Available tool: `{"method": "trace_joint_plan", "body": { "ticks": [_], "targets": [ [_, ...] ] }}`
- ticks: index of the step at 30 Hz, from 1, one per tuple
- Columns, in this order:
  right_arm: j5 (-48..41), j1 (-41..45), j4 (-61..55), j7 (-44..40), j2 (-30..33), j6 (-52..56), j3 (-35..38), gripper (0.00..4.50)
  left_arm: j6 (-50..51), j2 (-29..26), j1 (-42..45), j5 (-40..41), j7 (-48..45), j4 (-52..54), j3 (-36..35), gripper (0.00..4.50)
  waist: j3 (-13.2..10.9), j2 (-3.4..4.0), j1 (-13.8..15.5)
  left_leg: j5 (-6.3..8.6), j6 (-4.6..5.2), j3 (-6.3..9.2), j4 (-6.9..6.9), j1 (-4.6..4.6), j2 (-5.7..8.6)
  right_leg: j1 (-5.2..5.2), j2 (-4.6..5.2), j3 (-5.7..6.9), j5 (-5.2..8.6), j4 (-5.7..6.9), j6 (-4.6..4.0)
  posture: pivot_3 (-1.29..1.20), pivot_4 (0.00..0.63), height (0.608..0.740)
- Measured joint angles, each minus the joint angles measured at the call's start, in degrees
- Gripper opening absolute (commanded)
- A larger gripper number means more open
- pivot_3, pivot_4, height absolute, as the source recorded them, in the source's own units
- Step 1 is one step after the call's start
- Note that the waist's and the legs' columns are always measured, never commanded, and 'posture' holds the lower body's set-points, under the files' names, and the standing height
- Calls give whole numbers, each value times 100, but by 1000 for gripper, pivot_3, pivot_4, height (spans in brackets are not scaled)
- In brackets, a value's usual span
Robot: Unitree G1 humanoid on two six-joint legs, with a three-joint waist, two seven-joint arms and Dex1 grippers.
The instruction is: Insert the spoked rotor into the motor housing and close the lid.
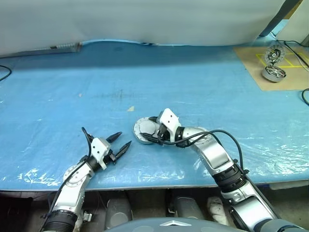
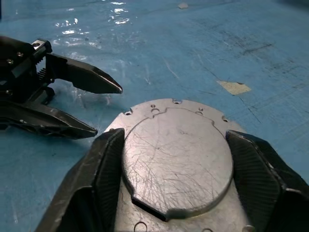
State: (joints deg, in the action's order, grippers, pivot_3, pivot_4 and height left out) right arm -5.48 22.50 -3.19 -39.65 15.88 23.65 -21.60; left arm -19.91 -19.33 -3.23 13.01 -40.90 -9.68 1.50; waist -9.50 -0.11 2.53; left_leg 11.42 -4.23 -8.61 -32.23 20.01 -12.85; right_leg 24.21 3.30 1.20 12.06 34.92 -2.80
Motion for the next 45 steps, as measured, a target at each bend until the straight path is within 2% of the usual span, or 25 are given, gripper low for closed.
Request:
{"method": "trace_joint_plan", "body": {
  "ticks": [18, 37, 40, 45],
  "targets": [
    [178, -13, -102, 268, -119, 208, -66, 2950, 861, -25, 78, -15, 247, 873, 25, 2744, 1, -1, -4, 0, 0, 0, -1, -1, 0, -6, 0, -1, 0, 3, 1, 0, 150, 740],
    [353, 134, -233, 480, -150, 695, -204, 2950, 543, 14, 26, -39, 153, 334, 23, 2744, 5, -2, 0, 0, 0, 0, -1, -10, 1, -15, 1, -1, 1, 2, 4, 0, 150, 740],
    [353, 133, -219, 482, -137, 694, -201, 2950, 1078, 26, 224, 40, 306, 342, -4, 2744, 5, -2, 0, 0, 0, 0, -2, -12, 1, -17, 0, -2, 1, 5, 4, 0, 150, 740],
    [352, 138, -204, 480, -117, 691, -195, 2950, 3102, -90, 1196, 362, 779, 500, -172, 2744, 5, -2, 9, -1, -1, 1, -9, -13, 3, -18, 1, -3, 0, 12, 3, 0, 150, 740]
  ]
}}
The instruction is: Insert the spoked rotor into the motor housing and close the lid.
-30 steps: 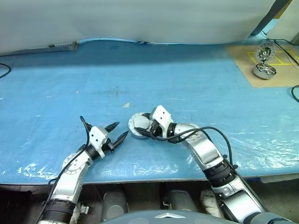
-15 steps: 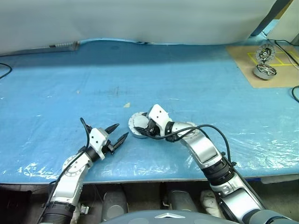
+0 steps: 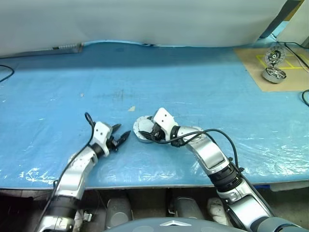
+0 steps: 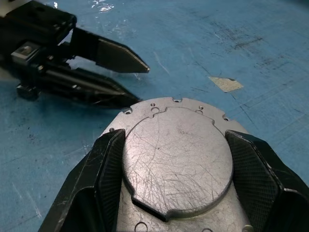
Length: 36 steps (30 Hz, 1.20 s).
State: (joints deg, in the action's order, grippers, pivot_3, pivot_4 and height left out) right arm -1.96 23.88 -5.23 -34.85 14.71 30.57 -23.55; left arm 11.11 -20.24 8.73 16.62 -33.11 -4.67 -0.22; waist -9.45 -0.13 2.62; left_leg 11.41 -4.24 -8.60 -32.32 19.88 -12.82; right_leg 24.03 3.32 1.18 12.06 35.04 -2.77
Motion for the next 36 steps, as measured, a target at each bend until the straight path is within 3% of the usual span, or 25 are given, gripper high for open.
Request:
{"method": "trace_joint_plan", "body": {
  "ticks": [4, 6, 8, 13, 36],
  "targets": [
    [-5, 0, -14, -18, -2, -3, -27, 2950, 1084, -42, 506, 289, 125, 216, -124, 2744, 2, 3, -9, 0, -1, 0, 1, 4, 3, 0, 0, -4, -1, -5, -2, 0, 150, 740],
    [-5, 1, -11, -21, -1, -4, -24, 2950, 1642, -105, 695, 618, -98, 245, -151, 2383, 2, 3, -4, 0, -1, 0, 3, 3, 2, 0, -1, -2, -1, -5, -3, 0, 150, 740],
    [-4, 2, -3, -19, -1, -4, -23, 2950, 2021, -212, 829, 811, -375, 266, -142, 1859, 2, 3, -5, 0, -1, 0, 2, 3, 3, 0, 0, -2, -1, -4, -3, 0, 150, 740],
    [-3, 2, 5, -17, -1, -10, -19, 2950, 2393, -288, 885, 997, -790, 310, -28, 35, 3, 3, -4, 0, 0, 0, 2, 3, 3, -1, 1, -1, -1, -5, -2, 0, 150, 740],
    [-1, 14, 95, -11, -4, -162, -71, 2950, 3048, -432, 719, 1191, -911, 990, 23, 35, 3, 5, -19, 0, 0, 0, 11, 2, 2, -2, 0, -1, 13, -17, 22, 0, 150, 740]
  ]
}}
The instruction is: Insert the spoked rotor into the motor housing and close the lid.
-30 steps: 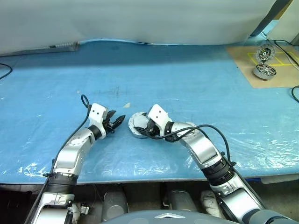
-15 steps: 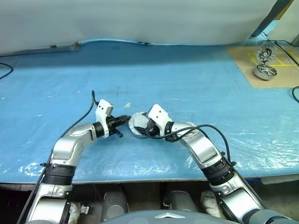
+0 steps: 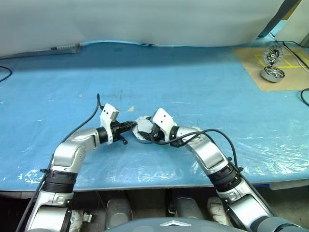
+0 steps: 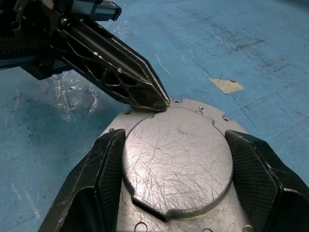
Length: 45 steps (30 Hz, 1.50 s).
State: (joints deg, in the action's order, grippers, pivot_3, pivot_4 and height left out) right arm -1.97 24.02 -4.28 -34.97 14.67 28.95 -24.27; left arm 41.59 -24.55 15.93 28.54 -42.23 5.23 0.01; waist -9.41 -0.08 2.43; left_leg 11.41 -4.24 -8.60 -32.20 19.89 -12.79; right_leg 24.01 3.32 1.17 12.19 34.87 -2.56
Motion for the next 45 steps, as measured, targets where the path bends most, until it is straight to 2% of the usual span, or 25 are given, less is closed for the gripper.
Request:
{"method": "trace_joint_plan", "body": {
  "ticks": [15, 19, 20, 22, 26, 33, 45],
  "targets": [
    [2, -9, 80, -7, 61, -113, 23, 2950, 71, 180, 90, -114, 235, 11, 77, 35, 5, 9, 18, 1, 2, 1, 1, -1, 4, -6, 4, 0, 11, -5, 20, 0, 150, 740],
    [0, -32, 71, -50, 79, -116, 72, 4298, 7, 225, 154, -187, 233, -5, 153, 0, 6, 10, 41, 1, 1, 1, 1, 3, 5, -9, 6, 0, 12, -10, 21, 0, 150, 740],
    [-4, -53, 48, -65, 78, -116, 92, 4470, -1, 234, 168, -199, 233, -12, 167, 0, 6, 10, 45, 1, 1, 1, 2, 4, 5, -9, 6, 1, 12, -12, 21, 0, 150, 740],
    [-115, -205, -105, -98, 70, -103, 236, 4470, -47, 242, 177, -206, 217, -14, 197, 0, 6, 10, 63, 1, 1, 1, 6, 9, 5, -7, 6, 1, 14, -19, 24, 0, 150, 740],
    [-691, -479, -467, -107, -54, 375, 799, 4470, -80, 241, 187, -206, 146, -13, 236, 0, 6, 10, 83, 0, 1, 2, 19, 14, 8, 7, 5, 1, 0, -22, -4, 0, 150, 740],
    [-2134, -642, -822, 314, -536, 2135, 2324, 4470, -119, 241, 188, -226, 123, -27, 262, 0, 4, 12, 94, 0, 0, 3, 30, 16, 9, 16, 4, 1, 0, -24, -5, 0, 150, 740],
    [-3413, -471, -548, 1189, -1203, 4163, 3544, 4470, -265, 244, 197, -278, 97, -58, 363, 0, 2, 16, 153, -1, -2, 2, 37, 15, 11, 18, 5, 1, 0, -27, -4, 0, 150, 740]
  ]
}}
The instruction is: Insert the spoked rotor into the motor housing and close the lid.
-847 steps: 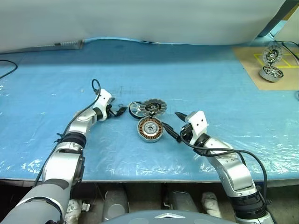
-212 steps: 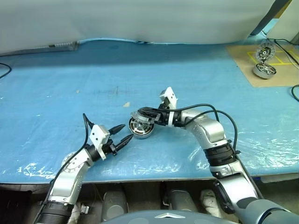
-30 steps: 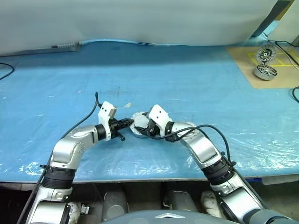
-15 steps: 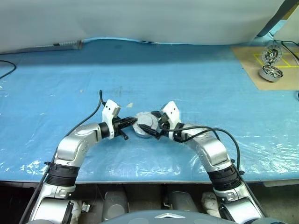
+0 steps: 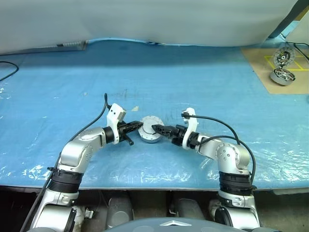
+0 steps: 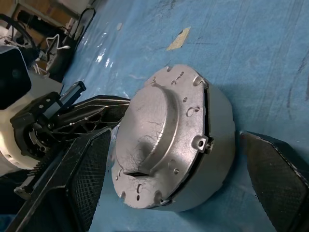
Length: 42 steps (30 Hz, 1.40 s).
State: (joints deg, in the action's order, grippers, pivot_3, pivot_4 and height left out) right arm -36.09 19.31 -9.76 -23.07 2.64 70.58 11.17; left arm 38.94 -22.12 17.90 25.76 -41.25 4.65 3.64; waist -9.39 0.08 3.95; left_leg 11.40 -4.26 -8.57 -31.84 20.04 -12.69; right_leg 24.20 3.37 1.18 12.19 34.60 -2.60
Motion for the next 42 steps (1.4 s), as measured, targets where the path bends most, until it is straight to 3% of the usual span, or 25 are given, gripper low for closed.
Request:
{"method": "trace_joint_plan", "body": {
  "ticks": [7, 10, 16, 19, 25, 35, 38, 42],
  "targets": [
    [-572, 281, 482, 417, -483, 754, 888, 4470, -24, -4, -13, -10, -3, 2, 5, 0, -1, 1, 2, 0, -1, 0, 9, -1, 1, 1, 0, 0, 1, -1, 1, 0, 150, 740],
    [-796, 360, 680, 611, -666, 1045, 1325, 3834, -34, -1, -18, -16, -1, 2, 8, 0, -1, 3, 1, -1, -1, 0, 11, -1, 1, 3, 0, 0, 2, -2, 2, 0, 150, 740],
    [-1120, 364, 761, 751, -693, 1589, 1828, 1792, -51, 0, -34, -65, 18, -31, 4, 0, -3, 5, 1, -1, -2, 0, 22, -1, 2, 6, -1, 1, 3, -3, 3, 0, 150, 740],
    [-1191, 312, 678, 790, -684, 1753, 1934, 1068, -95, 12, -25, -90, 12, -81, -2, 0, -3, 6, 9, -1, -3, 0, 24, -2, 3, 5, 0, 1, 4, -3, 4, 0, 150, 740],
    [-1198, 217, 569, 791, -721, 1767, 1933, 1062, -66, 49, 18, -51, -43, -169, -22, 0, -3, 6, 10, -2, -3, 0, 24, -2, 5, 5, 1, 0, 4, -3, 5, 0, 150, 740],
    [-1304, 175, 486, 891, -895, 1809, 2129, 1062, 411, 298, 101, 134, 246, -414, -611, 3296, -5, 8, 3, -2, -3, 0, 25, 5, 5, 14, -1, 1, 4, -3, 5, 0, 150, 740],
    [-1352, 356, 551, 1089, -972, 1729, 2401, 1062, 742, 627, 132, 586, 442, -416, -1026, 4318, -7, 9, 5, -2, -4, 0, 24, 7, 8, 14, 1, 1, 4, -2, 5, 0, 150, 740],
    [-1601, 775, 696, 1292, -1075, 1472, 2695, 1062, 1483, 1141, 213, 1565, 955, -480, -1839, 4500, -10, 10, -10, -2, -4, 0, 21, 8, 5, 16, -2, 0, 6, 4, 1, 0, 150, 740]
  ]
}}
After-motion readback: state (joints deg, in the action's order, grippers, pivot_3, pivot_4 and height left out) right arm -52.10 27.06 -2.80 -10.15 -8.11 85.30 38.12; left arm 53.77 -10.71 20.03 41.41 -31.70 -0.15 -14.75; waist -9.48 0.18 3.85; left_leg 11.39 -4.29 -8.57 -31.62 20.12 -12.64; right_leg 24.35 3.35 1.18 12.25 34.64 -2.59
